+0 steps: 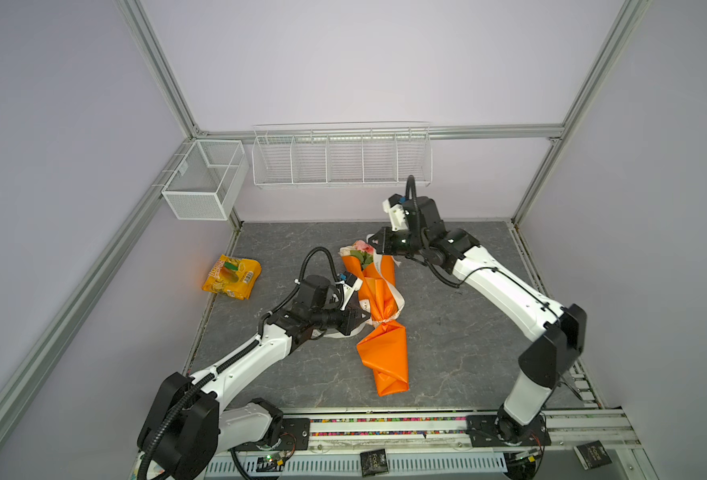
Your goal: Tie the bouquet of fake flowers
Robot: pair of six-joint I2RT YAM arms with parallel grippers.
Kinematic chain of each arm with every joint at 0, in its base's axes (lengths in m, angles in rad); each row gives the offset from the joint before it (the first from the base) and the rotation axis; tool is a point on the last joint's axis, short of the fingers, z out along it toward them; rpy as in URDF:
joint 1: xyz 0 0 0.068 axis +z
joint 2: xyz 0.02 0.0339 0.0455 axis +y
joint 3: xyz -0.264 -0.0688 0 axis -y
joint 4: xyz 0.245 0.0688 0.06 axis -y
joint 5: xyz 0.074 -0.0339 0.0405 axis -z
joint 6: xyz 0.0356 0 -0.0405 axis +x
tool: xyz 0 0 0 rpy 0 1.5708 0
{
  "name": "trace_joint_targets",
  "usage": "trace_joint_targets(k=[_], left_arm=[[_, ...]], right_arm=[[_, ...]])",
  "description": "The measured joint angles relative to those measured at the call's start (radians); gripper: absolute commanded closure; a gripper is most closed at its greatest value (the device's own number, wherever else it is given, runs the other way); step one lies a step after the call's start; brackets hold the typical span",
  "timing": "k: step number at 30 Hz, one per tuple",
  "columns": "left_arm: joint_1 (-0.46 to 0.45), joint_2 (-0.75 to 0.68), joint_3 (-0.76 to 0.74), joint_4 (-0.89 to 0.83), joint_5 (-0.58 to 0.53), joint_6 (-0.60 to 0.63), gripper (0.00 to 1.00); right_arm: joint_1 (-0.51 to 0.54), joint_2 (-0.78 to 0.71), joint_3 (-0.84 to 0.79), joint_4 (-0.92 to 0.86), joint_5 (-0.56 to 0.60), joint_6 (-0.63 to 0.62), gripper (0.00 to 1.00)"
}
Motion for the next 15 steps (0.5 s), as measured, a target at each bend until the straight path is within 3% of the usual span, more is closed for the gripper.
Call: trace_joint_targets(k=[6,12,15], left_arm=[[0.000,-0.048,-0.055,0.035,0.017,0.002,1.00],[-0.002,-0.062,-0.079,0.069,0.041,0.023,1.00],[-0.006,-0.062,-0.079,0.077,0.052,0.043,1.00]], right_arm=[[0.119,0.321,0.349,-0.185,-0.111,-0.087,0.91],[0.154,0.466,0.467,-0.363,-0.224,-0.153,0.54],[0.133,0.441,0.447,-0.398,-0.192,-0.164,0.50]])
